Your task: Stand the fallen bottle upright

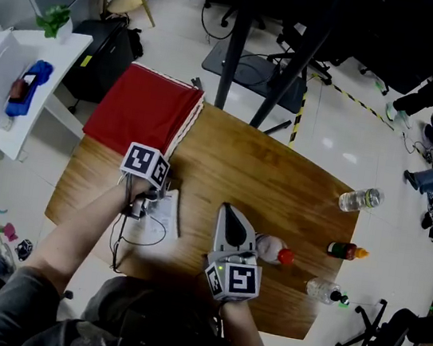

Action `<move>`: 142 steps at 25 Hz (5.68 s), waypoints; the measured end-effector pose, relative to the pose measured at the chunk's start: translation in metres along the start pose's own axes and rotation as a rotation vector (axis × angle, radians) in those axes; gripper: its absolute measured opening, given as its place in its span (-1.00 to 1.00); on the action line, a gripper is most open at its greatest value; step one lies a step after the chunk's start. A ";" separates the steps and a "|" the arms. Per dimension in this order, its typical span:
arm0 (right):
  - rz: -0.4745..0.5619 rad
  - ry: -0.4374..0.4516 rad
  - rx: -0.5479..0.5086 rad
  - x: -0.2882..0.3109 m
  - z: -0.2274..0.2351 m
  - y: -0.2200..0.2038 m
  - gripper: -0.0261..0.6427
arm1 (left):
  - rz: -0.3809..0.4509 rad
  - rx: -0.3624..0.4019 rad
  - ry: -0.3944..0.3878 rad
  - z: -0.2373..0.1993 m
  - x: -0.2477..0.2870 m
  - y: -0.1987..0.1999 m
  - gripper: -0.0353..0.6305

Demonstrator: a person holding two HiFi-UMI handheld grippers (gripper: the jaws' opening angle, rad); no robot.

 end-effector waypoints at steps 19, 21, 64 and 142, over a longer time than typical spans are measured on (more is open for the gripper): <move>-0.005 0.007 -0.004 0.000 -0.002 0.000 -0.92 | -0.038 0.049 0.087 0.005 0.003 0.003 -0.10; -0.004 0.006 -0.002 -0.001 -0.001 0.000 -0.92 | -0.045 0.084 0.092 0.006 0.003 0.003 -0.24; 0.004 -0.015 0.012 -0.015 0.001 0.003 -0.92 | 0.146 0.258 -0.091 0.038 -0.073 0.005 -0.38; 0.002 -0.030 -0.099 -0.016 -0.036 0.018 -0.92 | 1.175 0.554 0.147 0.085 -0.125 -0.076 0.37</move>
Point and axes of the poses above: the fingertips, and each gripper's own axes: x forward along the fingers, z to its right, y out of its top, the point moved 8 cm from there along -x, backward along the fingers, and after that the axes turned 9 degrees about y, right-handed, at the moved point
